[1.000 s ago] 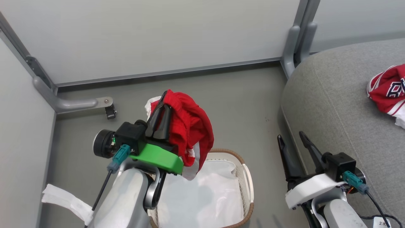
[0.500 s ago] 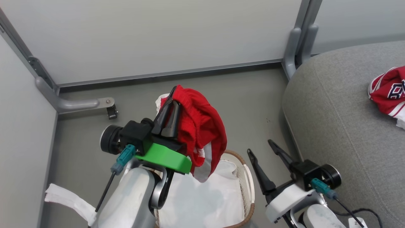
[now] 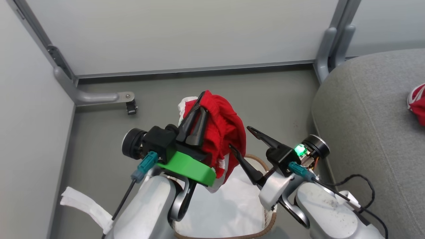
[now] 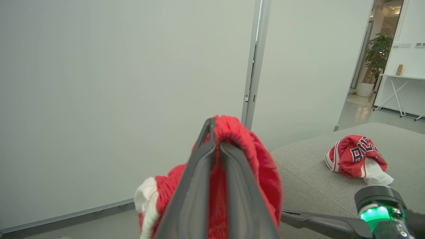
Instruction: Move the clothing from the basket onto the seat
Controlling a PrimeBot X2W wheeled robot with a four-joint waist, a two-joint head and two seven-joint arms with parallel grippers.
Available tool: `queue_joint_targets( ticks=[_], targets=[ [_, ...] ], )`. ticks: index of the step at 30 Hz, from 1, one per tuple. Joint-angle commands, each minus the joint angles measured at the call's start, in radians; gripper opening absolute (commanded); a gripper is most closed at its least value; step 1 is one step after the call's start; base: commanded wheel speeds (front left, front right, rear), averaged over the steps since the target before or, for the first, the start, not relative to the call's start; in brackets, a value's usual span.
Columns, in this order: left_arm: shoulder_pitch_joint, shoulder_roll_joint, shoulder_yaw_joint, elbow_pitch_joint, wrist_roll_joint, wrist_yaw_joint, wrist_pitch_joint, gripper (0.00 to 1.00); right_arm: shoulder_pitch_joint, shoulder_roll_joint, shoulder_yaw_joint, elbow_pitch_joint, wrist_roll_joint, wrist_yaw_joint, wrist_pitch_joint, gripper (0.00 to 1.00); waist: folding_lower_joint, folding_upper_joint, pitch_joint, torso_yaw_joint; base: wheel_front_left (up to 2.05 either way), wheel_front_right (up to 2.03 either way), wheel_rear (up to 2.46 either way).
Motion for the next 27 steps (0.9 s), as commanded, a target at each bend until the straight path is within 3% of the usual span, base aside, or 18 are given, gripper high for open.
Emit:
queue_joint_targets(
  ticks=[1,9,10,11,13,22,23,26,27],
  targets=[
    [-0.017,0.003,-0.009,-0.001,-0.011,0.004,-0.003,0.0,-0.019,0.005,0.002,0.018,-0.006,-0.001,-0.005,1.0,0.0001,0.0,0.005,0.017,0.0,0.0,0.0],
    [-0.05,0.003,-0.078,-0.011,-0.043,0.017,-0.004,0.0,-0.061,0.05,-0.002,0.115,-0.002,-0.001,-0.005,1.0,0.0001,0.0,0.011,0.055,0.0,0.0,0.0],
    [-0.052,0.003,-0.085,-0.012,-0.048,0.018,-0.004,0.0,-0.059,0.055,-0.009,0.128,0.004,-0.001,-0.005,0.93,0.0001,0.0,0.01,0.059,0.0,0.0,0.0],
    [-0.053,0.003,-0.09,-0.011,-0.051,0.021,-0.004,0.0,-0.058,0.06,-0.013,0.137,0.006,-0.001,-0.005,0.49,0.0001,0.0,0.01,0.062,0.0,0.0,0.0],
    [-0.053,0.003,-0.099,-0.006,-0.057,0.025,-0.004,0.0,-0.05,0.069,-0.022,0.143,0.013,-0.001,-0.005,0.0,0.0001,0.0,0.011,0.068,0.0,0.0,0.0],
    [-0.02,0.003,-0.088,0.025,-0.036,0.029,-0.004,0.0,0.002,0.072,-0.127,0.086,0.025,-0.001,-0.005,0.0,0.0001,0.0,0.017,0.045,0.0,0.0,0.0],
    [-0.015,0.003,-0.087,0.032,-0.032,0.029,-0.003,0.11,0.008,0.072,-0.139,0.078,0.028,-0.001,-0.005,0.0,0.0001,0.0,0.018,0.037,0.0,0.0,0.0],
    [-0.014,0.003,-0.083,0.052,-0.018,0.026,-0.002,1.0,0.029,0.074,-0.185,0.045,0.037,-0.001,-0.005,0.0,0.0001,0.0,0.025,0.0,0.0,0.0,0.0],
    [-0.012,0.003,-0.082,0.06,-0.011,0.024,-0.002,1.0,0.036,0.075,-0.209,0.03,0.043,-0.001,-0.005,0.0,0.0001,0.0,0.03,-0.016,0.0,0.0,0.0]
  ],
)
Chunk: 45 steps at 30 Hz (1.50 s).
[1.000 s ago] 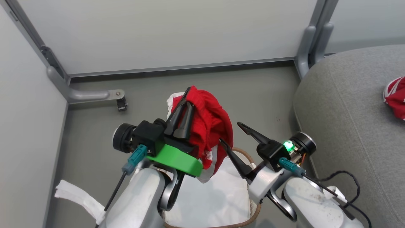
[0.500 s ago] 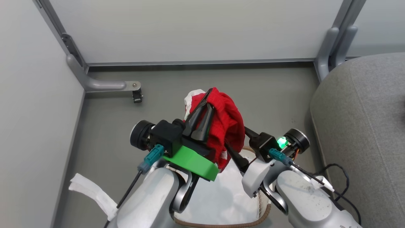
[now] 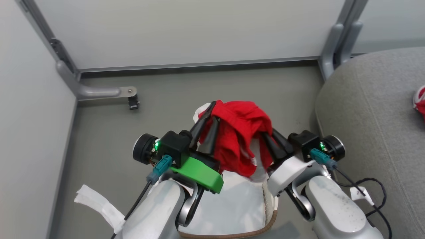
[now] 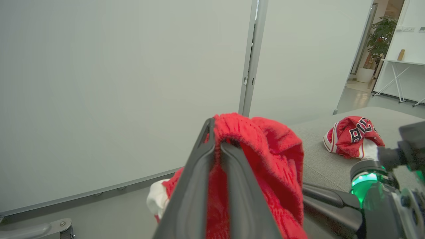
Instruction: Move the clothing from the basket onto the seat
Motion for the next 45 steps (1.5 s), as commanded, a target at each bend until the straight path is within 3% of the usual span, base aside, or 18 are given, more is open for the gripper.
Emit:
queue_joint_targets(
  ticks=[1,16,29,39,45],
  targets=[
    [0.008,0.003,0.008,0.007,0.017,-0.001,0.0,1.0,0.016,-0.003,-0.025,-0.021,0.008,-0.001,-0.005,0.0,0.0,0.0,0.017,-0.051,0.0,0.0,0.0],
    [0.023,0.004,0.059,0.057,0.082,-0.039,0.0,1.0,0.063,0.003,-0.159,-0.172,0.031,-0.001,-0.005,0.0,0.0,0.0,0.095,-0.345,0.0,0.0,0.0],
    [0.057,0.004,0.136,0.097,0.135,-0.07,0.0,1.0,0.086,0.008,-0.233,-0.228,0.07,-0.001,-0.005,0.0,0.0,0.0,0.109,-0.576,0.0,0.0,0.0],
    [0.002,0.004,0.075,0.143,0.113,-0.105,0.0,1.0,0.139,0.008,-0.345,-0.277,0.068,-0.001,-0.005,0.0,0.0,0.0,0.145,-0.608,0.0,0.0,0.0],
    [-0.016,0.004,0.067,0.163,0.109,-0.108,0.0,1.0,0.135,0.007,-0.362,-0.281,0.053,-0.001,-0.005,0.0,0.0,0.0,0.17,-0.608,0.0,0.0,0.0]
  ],
)
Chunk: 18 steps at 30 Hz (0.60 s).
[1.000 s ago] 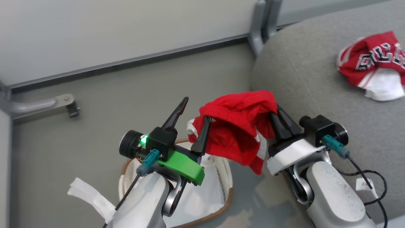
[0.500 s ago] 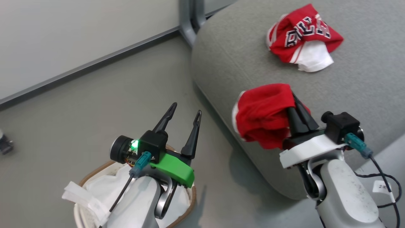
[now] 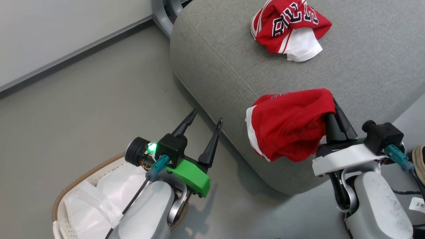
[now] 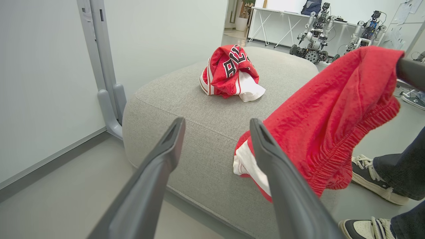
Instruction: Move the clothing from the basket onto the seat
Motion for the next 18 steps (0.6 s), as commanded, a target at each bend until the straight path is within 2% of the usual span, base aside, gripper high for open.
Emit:
queue_joint_targets(
  ticks=[1,3,10,18],
  targets=[
    [-0.01,0.006,0.006,0.005,-0.001,-0.002,0.0,1.0,-0.014,-0.002,-0.001,0.001,-0.015,-0.001,-0.005,0.0,0.0,-0.0001,0.014,-0.002,0.0,0.0,0.0],
    [-0.011,0.006,0.013,0.011,0.007,0.003,0.0,1.0,-0.058,-0.005,0.009,0.007,-0.041,-0.001,-0.005,0.0,0.0,-0.0001,0.027,-0.001,0.0,0.0,0.0],
    [-0.002,0.019,0.059,0.034,0.05,0.011,0.0,1.0,-0.302,-0.104,0.008,0.052,-0.078,-0.001,-0.005,0.0,0.0,-0.0001,0.094,0.004,0.0,0.0,0.0],
    [-0.03,0.03,0.086,0.049,0.091,0.001,-0.001,1.0,-0.585,-0.268,-0.001,0.137,-0.098,-0.001,-0.005,0.0,0.0,-0.0001,0.187,0.068,0.0,0.0,0.0]
  ],
)
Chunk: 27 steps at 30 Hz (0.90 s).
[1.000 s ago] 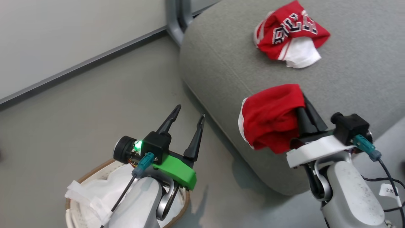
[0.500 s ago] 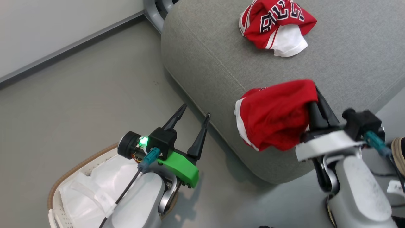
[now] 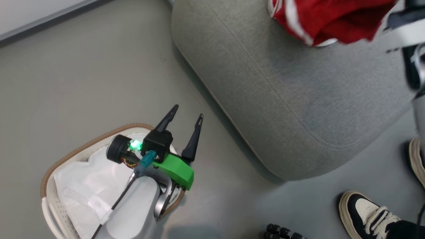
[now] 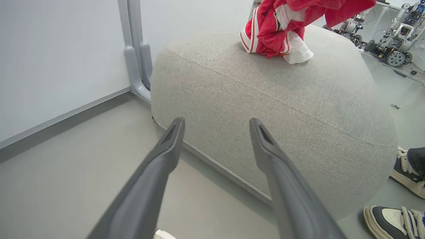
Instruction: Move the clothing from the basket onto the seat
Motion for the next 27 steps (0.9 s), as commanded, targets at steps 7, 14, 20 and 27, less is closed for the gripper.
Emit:
queue_joint_targets(
  ticks=[7,14,20,27],
  targets=[
    [-0.062,0.014,0.01,0.008,0.028,-0.012,0.0,1.0,-0.183,-0.117,-0.082,0.154,-0.084,-0.001,-0.005,0.0,0.0,-0.0001,0.115,0.101,0.0,0.0,0.0],
    [-0.104,0.003,0.007,0.003,0.048,-0.016,0.0,1.0,-0.27,-0.188,-0.232,0.311,-0.179,-0.001,-0.005,0.0,0.0,-0.0001,0.197,0.184,0.0,0.0,0.0],
    [-0.132,-0.003,0.018,-0.012,0.058,-0.013,0.0,1.0,-0.279,-0.204,-0.362,0.4,-0.237,-0.001,-0.005,0.0,0.0,-0.0001,0.259,0.248,0.0,0.0,0.0],
    [-0.16,-0.006,0.028,-0.025,0.069,-0.013,0.0,1.0,-0.254,-0.164,-0.461,0.43,-0.283,-0.001,-0.005,0.0,0.0,-0.0001,0.315,0.289,0.0,0.0,0.0]
  ],
)
